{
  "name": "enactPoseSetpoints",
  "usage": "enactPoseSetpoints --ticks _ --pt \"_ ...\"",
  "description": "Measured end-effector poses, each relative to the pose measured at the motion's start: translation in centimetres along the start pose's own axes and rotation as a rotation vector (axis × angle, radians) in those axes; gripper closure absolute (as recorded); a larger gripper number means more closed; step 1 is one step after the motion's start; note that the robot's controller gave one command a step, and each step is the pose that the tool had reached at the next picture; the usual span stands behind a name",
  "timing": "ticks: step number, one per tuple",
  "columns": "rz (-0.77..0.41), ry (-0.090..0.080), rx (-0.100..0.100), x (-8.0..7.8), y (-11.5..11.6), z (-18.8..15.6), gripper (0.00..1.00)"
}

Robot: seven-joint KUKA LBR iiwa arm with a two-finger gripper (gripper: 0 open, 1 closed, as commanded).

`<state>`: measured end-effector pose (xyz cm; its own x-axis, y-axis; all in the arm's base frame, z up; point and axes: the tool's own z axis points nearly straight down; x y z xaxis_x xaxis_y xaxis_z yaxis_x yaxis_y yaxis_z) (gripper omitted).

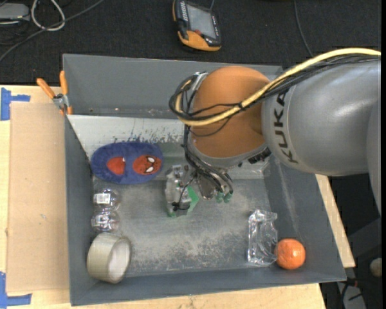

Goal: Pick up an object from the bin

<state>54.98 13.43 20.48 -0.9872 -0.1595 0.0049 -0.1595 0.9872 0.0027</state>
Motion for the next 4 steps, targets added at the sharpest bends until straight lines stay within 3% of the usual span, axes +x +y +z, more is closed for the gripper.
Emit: enactPoseSetpoints --ticks 1,2,3,4 --pt "0.217 0.011 0.002 8.0 -3.1 1.9 1.00" --pt "-0.026 -0.010 -0.002 -0.3 -1.0 -2.5 1.00" --pt "0.111 0.010 0.001 -0.8 -9.7 3.4 1.00" --pt "-0.123 -0.004 -0.002 -4.7 -5.9 1.2 1.00"
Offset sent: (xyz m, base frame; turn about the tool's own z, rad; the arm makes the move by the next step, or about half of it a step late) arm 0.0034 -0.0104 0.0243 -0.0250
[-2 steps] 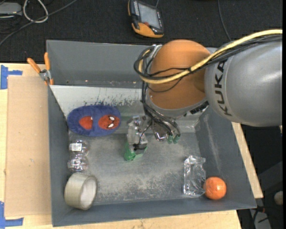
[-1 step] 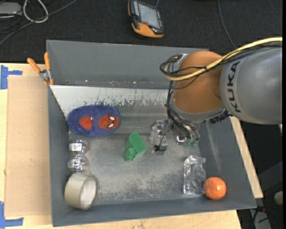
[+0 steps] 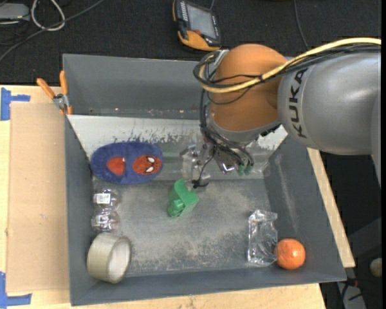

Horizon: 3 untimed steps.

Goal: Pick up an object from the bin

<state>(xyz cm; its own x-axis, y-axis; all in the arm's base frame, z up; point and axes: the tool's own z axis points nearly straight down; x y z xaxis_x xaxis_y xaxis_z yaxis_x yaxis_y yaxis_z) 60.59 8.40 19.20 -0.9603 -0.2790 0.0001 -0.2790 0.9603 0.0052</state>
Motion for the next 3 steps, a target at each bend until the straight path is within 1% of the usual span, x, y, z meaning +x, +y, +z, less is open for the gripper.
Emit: enactPoseSetpoints --ticks 1,2,3 --pt "0.317 0.015 0.003 2.3 -4.9 5.9 1.00" --pt "0.264 -0.010 -0.005 0.3 4.0 4.7 0.00" --pt "0.264 -0.010 -0.005 0.3 4.0 4.7 0.00"
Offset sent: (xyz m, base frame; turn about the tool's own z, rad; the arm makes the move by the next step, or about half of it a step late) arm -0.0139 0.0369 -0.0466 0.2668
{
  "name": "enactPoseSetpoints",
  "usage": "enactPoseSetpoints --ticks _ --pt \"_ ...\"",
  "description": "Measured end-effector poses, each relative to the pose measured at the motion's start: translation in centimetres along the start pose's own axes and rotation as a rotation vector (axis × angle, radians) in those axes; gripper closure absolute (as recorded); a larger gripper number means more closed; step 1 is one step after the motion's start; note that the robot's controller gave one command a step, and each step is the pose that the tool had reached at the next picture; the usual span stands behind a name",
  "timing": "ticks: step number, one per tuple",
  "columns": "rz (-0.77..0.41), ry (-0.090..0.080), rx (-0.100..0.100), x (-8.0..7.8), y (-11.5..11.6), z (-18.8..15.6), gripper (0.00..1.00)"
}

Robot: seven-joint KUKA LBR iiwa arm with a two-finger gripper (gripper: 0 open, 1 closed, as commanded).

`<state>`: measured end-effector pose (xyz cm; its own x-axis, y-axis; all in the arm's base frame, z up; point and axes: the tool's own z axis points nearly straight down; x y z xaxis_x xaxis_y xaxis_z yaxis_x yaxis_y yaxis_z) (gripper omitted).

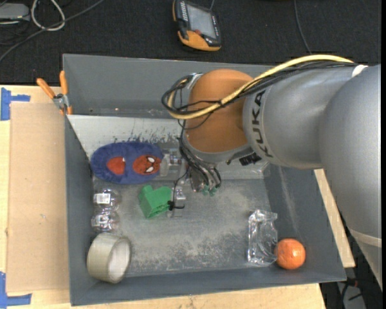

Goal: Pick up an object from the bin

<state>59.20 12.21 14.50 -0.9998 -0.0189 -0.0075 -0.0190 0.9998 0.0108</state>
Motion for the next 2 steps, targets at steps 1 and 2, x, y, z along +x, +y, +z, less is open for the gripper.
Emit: enactPoseSetpoints --ticks 1,2 --pt "-0.215 0.001 -0.001 -0.4 -0.5 5.7 0.00" --pt "-0.226 0.003 0.000 -0.3 -0.6 7.2 0.00"
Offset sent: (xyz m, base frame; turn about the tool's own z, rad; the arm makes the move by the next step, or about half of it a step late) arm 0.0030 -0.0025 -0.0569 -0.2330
